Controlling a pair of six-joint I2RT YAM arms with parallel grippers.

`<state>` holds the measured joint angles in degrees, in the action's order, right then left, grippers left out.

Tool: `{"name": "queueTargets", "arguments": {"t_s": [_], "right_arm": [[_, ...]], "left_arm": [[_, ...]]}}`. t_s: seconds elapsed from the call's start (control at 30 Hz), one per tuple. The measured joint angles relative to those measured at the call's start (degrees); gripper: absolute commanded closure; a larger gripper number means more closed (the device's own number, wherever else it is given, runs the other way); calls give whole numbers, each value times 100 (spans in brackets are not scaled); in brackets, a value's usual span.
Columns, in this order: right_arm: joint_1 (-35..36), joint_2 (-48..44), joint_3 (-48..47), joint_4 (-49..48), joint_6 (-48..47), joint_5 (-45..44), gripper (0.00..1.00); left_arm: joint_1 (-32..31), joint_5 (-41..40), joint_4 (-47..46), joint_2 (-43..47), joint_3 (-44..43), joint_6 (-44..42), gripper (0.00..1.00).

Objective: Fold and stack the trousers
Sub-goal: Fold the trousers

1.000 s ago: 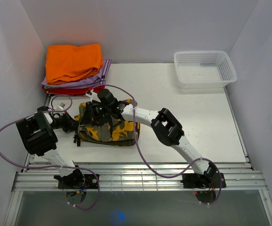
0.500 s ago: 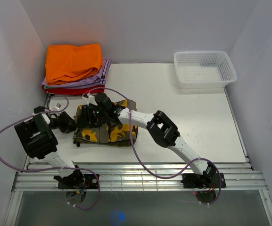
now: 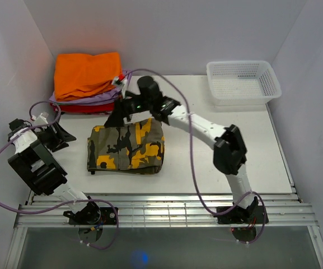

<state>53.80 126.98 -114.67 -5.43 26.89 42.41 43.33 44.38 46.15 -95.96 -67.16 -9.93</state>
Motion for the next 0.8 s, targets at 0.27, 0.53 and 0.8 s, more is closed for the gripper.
{"name": "queueTargets", "arguments": {"t_s": [0.27, 0.53, 0.8], "right_arm": [[-2376, -2557, 1843, 1705, -2151, 247, 40], [-2490, -1687, 2557, 3311, -3657, 610, 46], [-2103, -1307, 2736, 3445, -3945, 1211, 43]], "left_arm": [[-719, 76, 308, 208, 192, -527, 29], [-1615, -400, 15, 203, 400, -328, 32], [-1641, -507, -175, 118, 400, -114, 69]]}}
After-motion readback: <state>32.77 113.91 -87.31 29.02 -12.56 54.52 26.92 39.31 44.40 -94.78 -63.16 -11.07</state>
